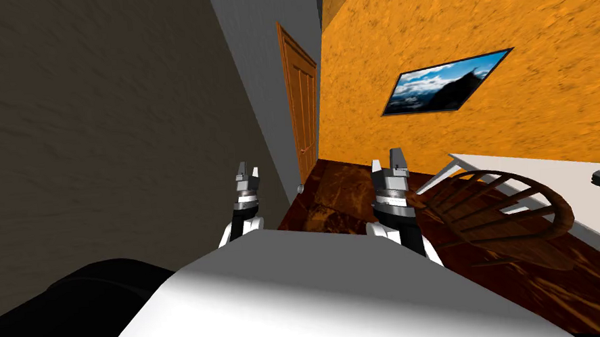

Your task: Pull the door open

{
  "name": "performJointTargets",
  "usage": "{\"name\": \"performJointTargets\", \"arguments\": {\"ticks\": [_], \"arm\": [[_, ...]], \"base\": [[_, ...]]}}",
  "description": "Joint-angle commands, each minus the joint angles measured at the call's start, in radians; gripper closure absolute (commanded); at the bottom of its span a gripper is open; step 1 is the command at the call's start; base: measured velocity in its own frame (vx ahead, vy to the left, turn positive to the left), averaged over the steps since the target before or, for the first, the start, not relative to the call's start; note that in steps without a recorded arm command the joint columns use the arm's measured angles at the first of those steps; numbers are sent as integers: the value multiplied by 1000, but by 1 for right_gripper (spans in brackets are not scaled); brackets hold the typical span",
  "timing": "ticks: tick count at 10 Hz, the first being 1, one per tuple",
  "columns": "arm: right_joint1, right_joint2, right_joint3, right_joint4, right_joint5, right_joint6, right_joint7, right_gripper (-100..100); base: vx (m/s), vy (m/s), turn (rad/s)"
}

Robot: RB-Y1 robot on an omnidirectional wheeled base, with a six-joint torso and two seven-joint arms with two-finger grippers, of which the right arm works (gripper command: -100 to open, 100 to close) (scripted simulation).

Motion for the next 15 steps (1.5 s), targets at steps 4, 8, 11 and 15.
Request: {"name": "performJointTargets", "arguments": {"ticks": [4,8,11,15], "arm": [[-34,-39,11,96,-23,-23,-8,-100],[-67,-68,21,185,-44,-44,-15,-100],[-89,-85,28,248,-59,-59,-21,-100],[-127,-111,40,351,-84,-84,-29,-100]], "base": [[116,-58,160],[140,-63,169],[112,-63,154],[126,-92,191]]}}
